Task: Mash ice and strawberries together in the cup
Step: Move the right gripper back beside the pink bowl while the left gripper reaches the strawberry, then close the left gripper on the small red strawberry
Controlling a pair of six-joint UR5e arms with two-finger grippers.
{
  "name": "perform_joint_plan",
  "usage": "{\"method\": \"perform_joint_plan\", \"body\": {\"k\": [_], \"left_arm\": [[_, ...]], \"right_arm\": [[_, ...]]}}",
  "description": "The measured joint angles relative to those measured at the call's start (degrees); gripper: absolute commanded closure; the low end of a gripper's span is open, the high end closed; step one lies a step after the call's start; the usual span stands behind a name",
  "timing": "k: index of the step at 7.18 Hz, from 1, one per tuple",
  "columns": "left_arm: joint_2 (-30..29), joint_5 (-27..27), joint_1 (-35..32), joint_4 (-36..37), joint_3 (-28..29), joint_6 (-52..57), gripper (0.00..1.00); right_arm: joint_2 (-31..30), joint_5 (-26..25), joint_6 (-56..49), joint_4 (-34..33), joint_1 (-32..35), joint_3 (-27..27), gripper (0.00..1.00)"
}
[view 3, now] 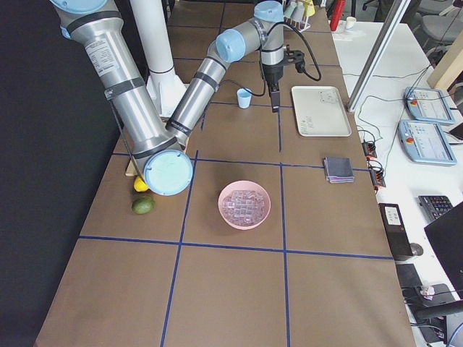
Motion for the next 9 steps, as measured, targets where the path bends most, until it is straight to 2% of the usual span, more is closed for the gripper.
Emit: {"method": "perform_joint_plan", "body": {"k": [2,5,6,8,9], "left_arm": [[0.5,5.12,7.05,-5.06,-0.35,-9.47,0.01],[4.08,12.45,14.22,-9.66,1.04,-15.65,0.01],[6.15,14.37,16.82,-15.4,3.33,-18.61,0.02],[7.81,18.08,22.55,-30.14,11.43,-26.92,0.02],[8.02,20.03,25.35,-33.49,13.62,-29.43,0.02]], "right_arm": [[-6.04,2.92,-14.29,2.37,7.35,-4.26,0.01],[-15.86,7.5,-23.64,19.13,14.89,-13.81,0.01],[-17.47,8.26,-27.22,21.21,16.72,-16.23,0.01],[-19.51,8.73,-30.86,22.23,18.36,-18.21,0.01],[-20.16,9.09,-31.61,22.39,18.78,-19.03,0.01]]}}
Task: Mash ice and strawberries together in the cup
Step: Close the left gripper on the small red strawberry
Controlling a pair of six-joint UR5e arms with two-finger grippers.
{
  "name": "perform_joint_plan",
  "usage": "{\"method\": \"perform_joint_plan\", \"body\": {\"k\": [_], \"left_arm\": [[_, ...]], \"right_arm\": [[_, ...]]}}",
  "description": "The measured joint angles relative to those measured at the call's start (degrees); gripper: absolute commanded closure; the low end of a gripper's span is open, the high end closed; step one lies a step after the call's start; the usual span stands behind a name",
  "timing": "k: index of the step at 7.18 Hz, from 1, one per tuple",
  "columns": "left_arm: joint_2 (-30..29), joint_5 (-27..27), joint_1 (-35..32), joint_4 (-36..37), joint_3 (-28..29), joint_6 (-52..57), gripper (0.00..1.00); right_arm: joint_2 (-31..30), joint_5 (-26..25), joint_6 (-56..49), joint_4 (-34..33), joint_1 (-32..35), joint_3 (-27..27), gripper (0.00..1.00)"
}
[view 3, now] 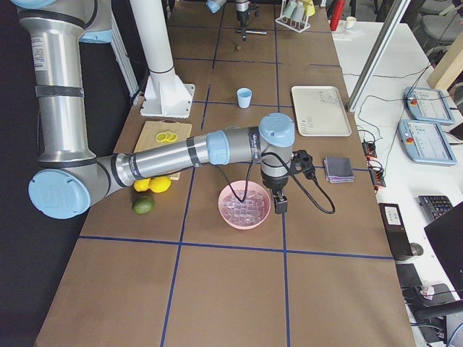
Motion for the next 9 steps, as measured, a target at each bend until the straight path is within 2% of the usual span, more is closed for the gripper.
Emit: {"method": "perform_joint_plan", "body": {"k": [4,9], "left_arm": [[1.28,2.04,4.57,-1.87,1.83,-1.73,0.07],[0.35,2.15,5.49,-1.86,3.87,-1.67,0.12]], "right_arm": [[-0.97,1.07,-0.6,0.21,0.57,-2.25,0.01],[-0.88,1.13,-0.49,0.21,0.6,-3.0,0.01]]}}
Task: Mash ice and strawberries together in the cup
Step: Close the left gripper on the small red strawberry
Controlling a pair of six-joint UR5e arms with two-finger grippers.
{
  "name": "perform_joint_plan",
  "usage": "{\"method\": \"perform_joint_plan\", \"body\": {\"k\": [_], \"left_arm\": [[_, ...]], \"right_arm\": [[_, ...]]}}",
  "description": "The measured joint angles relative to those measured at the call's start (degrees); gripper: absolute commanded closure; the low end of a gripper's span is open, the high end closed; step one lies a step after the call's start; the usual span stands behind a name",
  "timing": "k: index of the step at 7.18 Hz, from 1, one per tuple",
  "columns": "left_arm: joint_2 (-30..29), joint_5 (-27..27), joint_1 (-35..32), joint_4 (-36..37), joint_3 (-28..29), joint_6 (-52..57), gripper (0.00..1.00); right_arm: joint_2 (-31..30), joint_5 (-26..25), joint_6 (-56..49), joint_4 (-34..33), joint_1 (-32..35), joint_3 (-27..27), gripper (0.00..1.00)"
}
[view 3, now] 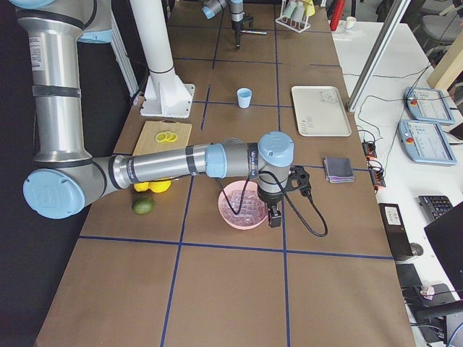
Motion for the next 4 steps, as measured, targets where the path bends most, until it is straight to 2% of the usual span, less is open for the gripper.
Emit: {"method": "perform_joint_plan", "body": {"k": [2,3,4], "left_arm": [[-0.69,-0.01,0.06,-0.04,1.06,0.01,0.22],[-0.84,-0.05,0.07,-0.11,1.35,0.01,0.37],[-0.9,-0.07,0.11,-0.15,1.46,0.01,0.58]], "right_arm": [[0.0,0.0,0.04,0.02,0.0,-0.01,0.01],[-0.01,0.0,0.04,0.06,0.0,0.0,0.01],[-0.02,0.0,0.03,0.08,0.0,0.07,0.01]]}}
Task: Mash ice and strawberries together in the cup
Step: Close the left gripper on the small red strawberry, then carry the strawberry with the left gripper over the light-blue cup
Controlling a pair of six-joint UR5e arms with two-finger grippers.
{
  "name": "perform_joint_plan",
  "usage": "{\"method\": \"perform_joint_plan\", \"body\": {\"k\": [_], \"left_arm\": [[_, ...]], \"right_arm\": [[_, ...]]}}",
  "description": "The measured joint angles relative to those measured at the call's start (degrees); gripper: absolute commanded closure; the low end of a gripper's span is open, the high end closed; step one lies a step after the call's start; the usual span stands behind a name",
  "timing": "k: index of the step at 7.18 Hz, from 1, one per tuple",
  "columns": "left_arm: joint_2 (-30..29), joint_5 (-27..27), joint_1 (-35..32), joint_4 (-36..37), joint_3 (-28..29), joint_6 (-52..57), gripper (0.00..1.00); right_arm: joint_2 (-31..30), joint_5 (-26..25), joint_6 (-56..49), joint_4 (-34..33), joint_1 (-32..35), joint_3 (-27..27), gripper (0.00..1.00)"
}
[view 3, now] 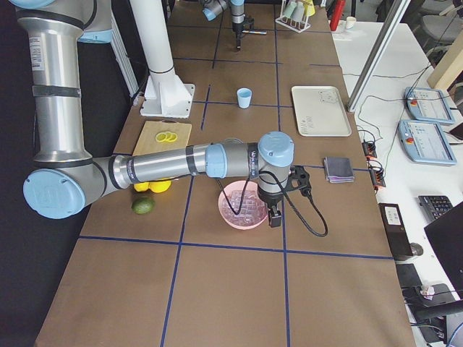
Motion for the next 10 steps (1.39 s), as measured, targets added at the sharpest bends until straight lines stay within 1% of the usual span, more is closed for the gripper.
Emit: {"method": "perform_joint_plan", "body": {"k": [1,2,3,5,6,7,8,9,10], "left_arm": [[0.0,0.01,0.02,-0.02,0.03,0.02,0.77],[0.04,0.03,0.04,-0.02,0.03,0.08,0.92],[0.15,-0.01,0.04,-0.01,-0.07,0.19,1.0],[0.51,-1.23,-0.38,0.83,-2.03,0.52,1.0],[0.51,-3.51,-1.04,4.42,-5.7,0.58,1.0],[-0.59,-5.66,-1.83,12.07,-11.15,0.58,1.0],[-4.69,-6.63,-2.3,22.15,-16.05,0.56,1.0],[-13.64,-7.02,-2.54,35.11,-19.04,0.52,1.0],[-24.63,-7.18,-2.58,47.68,-19.8,0.31,1.0]], "right_arm": [[0.0,0.0,0.02,0.01,0.0,0.03,0.01],[0.04,0.0,0.06,0.01,0.0,0.04,0.01],[0.15,-0.01,0.08,0.01,0.0,0.06,0.0],[0.3,-0.09,-0.01,-0.03,0.0,-0.36,0.01],[0.04,0.13,-0.23,-0.01,0.07,-0.87,0.01],[-0.47,0.66,-0.52,0.03,0.32,-1.23,0.01],[-0.96,1.14,-0.99,0.07,0.82,-1.34,0.01],[-1.48,1.35,-1.62,0.46,1.44,-1.37,0.01],[-2.66,1.33,-1.85,2.73,2.02,-1.44,0.0]]}}
